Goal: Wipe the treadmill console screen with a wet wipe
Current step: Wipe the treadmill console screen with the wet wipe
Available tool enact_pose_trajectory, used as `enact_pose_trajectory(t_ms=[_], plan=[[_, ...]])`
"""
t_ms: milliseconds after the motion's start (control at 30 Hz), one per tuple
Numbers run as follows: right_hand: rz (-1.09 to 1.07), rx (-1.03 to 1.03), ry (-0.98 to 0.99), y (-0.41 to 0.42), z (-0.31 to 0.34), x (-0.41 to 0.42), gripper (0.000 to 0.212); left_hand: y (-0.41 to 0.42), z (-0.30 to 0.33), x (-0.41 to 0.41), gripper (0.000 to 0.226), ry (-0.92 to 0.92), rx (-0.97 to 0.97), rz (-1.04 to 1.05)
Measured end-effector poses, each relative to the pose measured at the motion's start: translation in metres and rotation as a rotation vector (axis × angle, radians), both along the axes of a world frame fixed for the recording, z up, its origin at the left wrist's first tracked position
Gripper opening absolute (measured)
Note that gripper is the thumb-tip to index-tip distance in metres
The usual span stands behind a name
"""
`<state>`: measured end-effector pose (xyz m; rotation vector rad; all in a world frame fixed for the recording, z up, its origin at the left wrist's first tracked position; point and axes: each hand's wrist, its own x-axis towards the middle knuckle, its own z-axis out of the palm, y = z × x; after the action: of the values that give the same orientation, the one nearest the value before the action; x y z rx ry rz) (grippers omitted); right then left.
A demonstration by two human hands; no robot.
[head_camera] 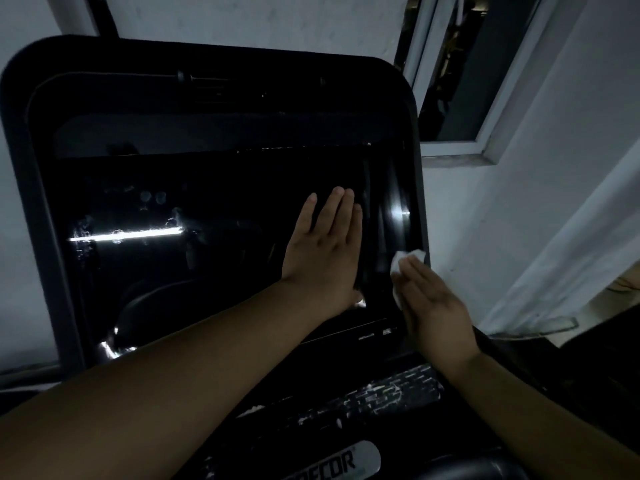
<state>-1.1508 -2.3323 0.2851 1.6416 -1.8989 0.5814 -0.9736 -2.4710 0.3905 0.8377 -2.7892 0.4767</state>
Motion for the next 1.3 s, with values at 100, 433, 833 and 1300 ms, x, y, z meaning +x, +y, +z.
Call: enact_pose_trajectory(t_ms=[100,433,833,1300], plan=[[0.005,0.017,-0.025,0.016,-0.014,0.007,0.036,-0.002,-0.003,-0.001,0.133,-0.016,0.0,0.008],[0.06,-0.067,0.054,-0.014,0.013,0.001,0.036,-0.005,-0.005,-0.002,0.13,-0.029,0.024,-0.009],[0.046,-0.152,0.168,-0.145,0.148,-0.007,0.038,-0.009,-0.008,-0.003,0.125,0.001,-0.016,-0.016],[-0.025,-0.256,0.207,-0.139,0.143,-0.028,0.023,-0.01,-0.009,-0.003,0.131,-0.01,-0.021,-0.009]])
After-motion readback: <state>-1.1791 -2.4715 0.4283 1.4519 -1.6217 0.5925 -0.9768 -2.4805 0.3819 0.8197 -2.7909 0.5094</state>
